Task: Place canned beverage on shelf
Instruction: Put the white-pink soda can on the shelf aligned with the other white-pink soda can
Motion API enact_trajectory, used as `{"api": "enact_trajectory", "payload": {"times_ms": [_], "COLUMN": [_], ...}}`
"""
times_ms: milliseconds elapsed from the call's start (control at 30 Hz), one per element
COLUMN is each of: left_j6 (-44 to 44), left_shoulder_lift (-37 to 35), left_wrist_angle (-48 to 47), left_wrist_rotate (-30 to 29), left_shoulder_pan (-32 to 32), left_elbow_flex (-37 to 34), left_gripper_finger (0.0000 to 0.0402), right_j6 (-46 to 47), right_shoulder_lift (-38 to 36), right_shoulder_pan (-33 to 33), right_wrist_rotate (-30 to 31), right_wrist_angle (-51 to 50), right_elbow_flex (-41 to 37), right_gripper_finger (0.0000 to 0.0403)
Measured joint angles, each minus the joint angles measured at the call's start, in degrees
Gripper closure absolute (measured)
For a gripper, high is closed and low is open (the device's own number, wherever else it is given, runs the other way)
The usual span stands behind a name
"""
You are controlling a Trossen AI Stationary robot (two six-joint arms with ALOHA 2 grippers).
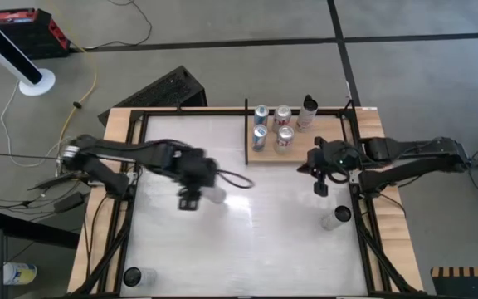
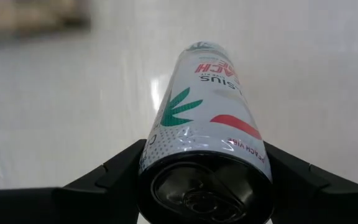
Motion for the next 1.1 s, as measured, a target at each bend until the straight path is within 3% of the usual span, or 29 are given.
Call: {"api": "enact_trajectory", "payload": {"times_ms": [267,400,533,900,1100], "left_j6": [25.9,32.8,34.4,32.8,30.0], "left_shoulder_lift": [23.2,31.6,37.6,40.0,40.0], "left_wrist_angle": [-3.4,-8.8,-17.9,-19.3,-17.8], "left_wrist_rotate": [0.1,-0.2,-3.0,-3.0,-2.6], "left_shoulder_pan": [1.0,1.0,0.7,-0.3,0.0], "left_elbow_flex": [24.4,33.0,40.3,41.7,41.7], "left_gripper_finger": [0.0165,0.0165,0.0165,0.0165,0.0049], "right_j6": [5.8,7.8,7.9,7.4,6.3], "right_shoulder_lift": [0.0,0.0,0.1,0.1,0.1], "right_shoulder_pan": [6.8,9.5,11.4,12.4,12.3], "right_wrist_rotate": [2.5,4.8,4.8,7.4,7.7], "right_wrist_angle": [1.3,1.7,3.3,3.5,3.5], "right_elbow_flex": [-2.7,-3.0,-3.0,-3.0,-3.0], "right_gripper_finger": [0.038,0.038,0.038,0.038,0.038]}}
